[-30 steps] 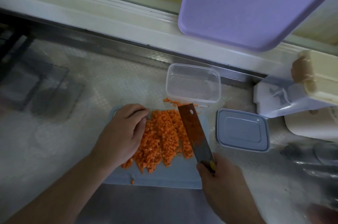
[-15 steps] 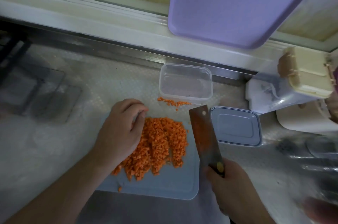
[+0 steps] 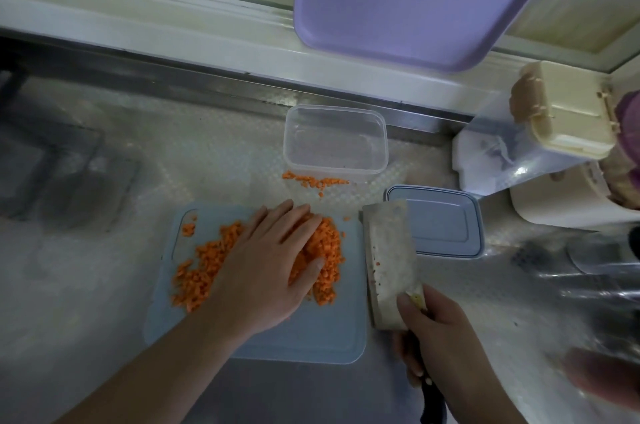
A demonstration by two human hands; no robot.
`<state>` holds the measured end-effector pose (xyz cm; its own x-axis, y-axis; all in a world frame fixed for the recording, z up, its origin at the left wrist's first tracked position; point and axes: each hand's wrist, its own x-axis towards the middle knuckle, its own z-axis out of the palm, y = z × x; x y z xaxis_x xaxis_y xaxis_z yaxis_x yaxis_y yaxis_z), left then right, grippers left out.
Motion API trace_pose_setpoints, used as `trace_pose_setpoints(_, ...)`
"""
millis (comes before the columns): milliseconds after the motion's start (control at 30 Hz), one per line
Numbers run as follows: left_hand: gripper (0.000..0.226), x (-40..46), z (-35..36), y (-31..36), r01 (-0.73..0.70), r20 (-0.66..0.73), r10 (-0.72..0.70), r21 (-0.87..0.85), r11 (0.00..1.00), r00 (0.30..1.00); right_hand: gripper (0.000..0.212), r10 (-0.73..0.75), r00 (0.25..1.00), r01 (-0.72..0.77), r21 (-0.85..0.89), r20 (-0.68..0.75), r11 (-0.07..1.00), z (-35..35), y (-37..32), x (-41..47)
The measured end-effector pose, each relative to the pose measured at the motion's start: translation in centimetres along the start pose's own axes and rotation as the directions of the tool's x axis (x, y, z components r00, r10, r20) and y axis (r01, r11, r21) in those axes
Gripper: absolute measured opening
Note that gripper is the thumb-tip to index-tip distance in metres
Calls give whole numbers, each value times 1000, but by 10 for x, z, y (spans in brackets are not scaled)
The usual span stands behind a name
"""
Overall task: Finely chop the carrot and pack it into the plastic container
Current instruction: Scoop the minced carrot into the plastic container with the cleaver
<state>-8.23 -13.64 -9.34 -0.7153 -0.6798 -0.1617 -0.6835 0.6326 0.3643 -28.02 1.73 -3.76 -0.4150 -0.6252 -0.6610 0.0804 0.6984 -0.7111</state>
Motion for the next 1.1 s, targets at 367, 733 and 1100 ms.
trace_pose_setpoints(367, 75, -17, -4, -18, 40, -75, -45, -61, 997, 996, 30, 42, 999, -39, -177, 13, 983, 18, -2, 6)
trace_pose_setpoints(733, 79, -5, 13, 15, 136, -156, -148, -84, 987, 977, 32, -21, 1000, 23, -476, 9, 879, 76, 7, 13)
trace_pose_setpoints(1100, 61, -6, 15, 18, 127, -261, -191, -242, 962, 946, 15, -78, 997, 79, -406, 20, 911, 101, 6, 10)
